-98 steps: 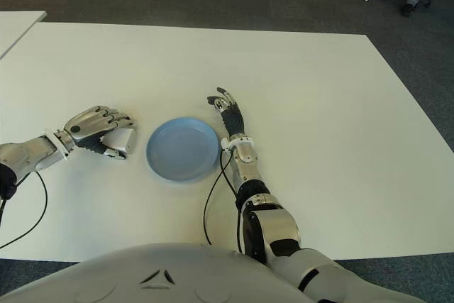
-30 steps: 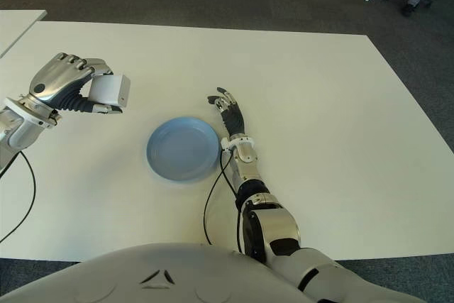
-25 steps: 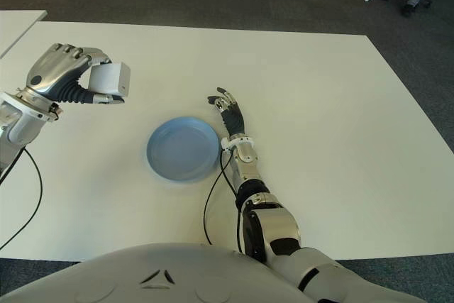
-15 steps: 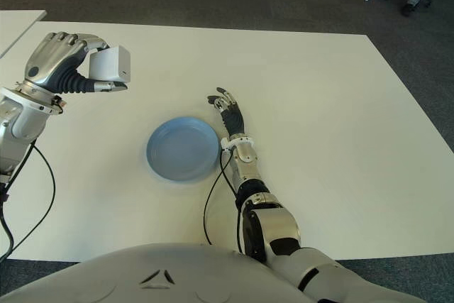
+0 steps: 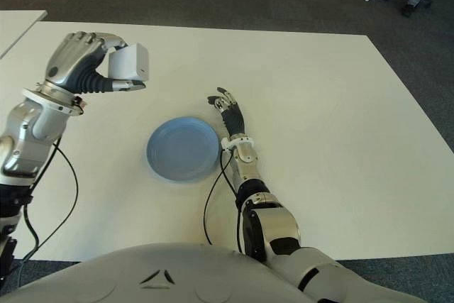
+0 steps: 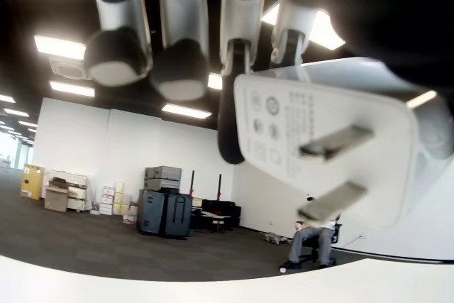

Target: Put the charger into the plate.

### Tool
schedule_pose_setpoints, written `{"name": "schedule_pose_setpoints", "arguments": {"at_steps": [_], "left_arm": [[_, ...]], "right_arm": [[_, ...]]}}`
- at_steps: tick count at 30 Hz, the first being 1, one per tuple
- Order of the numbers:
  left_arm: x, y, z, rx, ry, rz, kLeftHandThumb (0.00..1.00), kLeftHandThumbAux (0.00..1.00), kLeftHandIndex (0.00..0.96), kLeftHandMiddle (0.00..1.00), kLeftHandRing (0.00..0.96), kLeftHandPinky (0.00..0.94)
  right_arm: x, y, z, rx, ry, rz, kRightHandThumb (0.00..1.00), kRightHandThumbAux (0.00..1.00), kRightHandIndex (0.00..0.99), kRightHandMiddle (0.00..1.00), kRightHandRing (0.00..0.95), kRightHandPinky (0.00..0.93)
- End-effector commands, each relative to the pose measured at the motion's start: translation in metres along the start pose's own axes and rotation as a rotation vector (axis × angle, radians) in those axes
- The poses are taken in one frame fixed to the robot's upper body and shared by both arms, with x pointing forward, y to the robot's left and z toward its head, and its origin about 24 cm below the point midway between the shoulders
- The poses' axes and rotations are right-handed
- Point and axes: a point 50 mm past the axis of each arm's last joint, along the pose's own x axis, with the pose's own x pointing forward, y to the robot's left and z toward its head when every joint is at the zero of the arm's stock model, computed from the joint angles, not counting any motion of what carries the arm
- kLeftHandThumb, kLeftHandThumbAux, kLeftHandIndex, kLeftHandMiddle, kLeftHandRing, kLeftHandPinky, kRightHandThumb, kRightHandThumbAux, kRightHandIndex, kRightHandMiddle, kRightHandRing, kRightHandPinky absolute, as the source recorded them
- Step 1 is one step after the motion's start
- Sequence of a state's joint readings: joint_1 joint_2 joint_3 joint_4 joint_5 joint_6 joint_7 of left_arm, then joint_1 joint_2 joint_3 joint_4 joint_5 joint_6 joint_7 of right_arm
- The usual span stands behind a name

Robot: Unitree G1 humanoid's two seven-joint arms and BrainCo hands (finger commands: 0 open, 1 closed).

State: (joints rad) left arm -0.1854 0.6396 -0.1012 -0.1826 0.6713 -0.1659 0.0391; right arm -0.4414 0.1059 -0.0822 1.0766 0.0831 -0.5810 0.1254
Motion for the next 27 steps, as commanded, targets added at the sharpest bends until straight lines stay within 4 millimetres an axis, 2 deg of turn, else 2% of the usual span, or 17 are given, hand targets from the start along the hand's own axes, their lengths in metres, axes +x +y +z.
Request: {"name": "schedule_pose_setpoints", "arguments": {"at_steps": [1,10,19,27], "left_arm": [[0.006,-0.012,0.011,-0.009,-0.019,-0.047,0.751,0.697,0.442,0.889,0.882,0.862],[0.006,-0.053,0.025,-0.068,-0.018,-0.159,0.751,0.697,0.442,0.887,0.877,0.858],[0.004,-0.079,0.028,-0.089,-0.033,-0.240,0.751,0.697,0.443,0.881,0.871,0.841],[-0.002,-0.091,0.029,-0.076,-0.047,-0.280,0.751,0.697,0.443,0.872,0.863,0.813]], "right_arm": [[-0.006,0.019,-0.019,0.070,0.101,0.005,0.000,0.494,0.153,0.364,0.295,0.158],[-0.006,0.020,-0.019,0.080,0.104,0.003,0.000,0.500,0.148,0.368,0.302,0.175],[-0.006,0.021,-0.019,0.086,0.105,0.005,0.000,0.508,0.135,0.360,0.295,0.172],[-0.006,0.022,-0.019,0.093,0.107,0.006,0.000,0.508,0.136,0.347,0.288,0.189]]}}
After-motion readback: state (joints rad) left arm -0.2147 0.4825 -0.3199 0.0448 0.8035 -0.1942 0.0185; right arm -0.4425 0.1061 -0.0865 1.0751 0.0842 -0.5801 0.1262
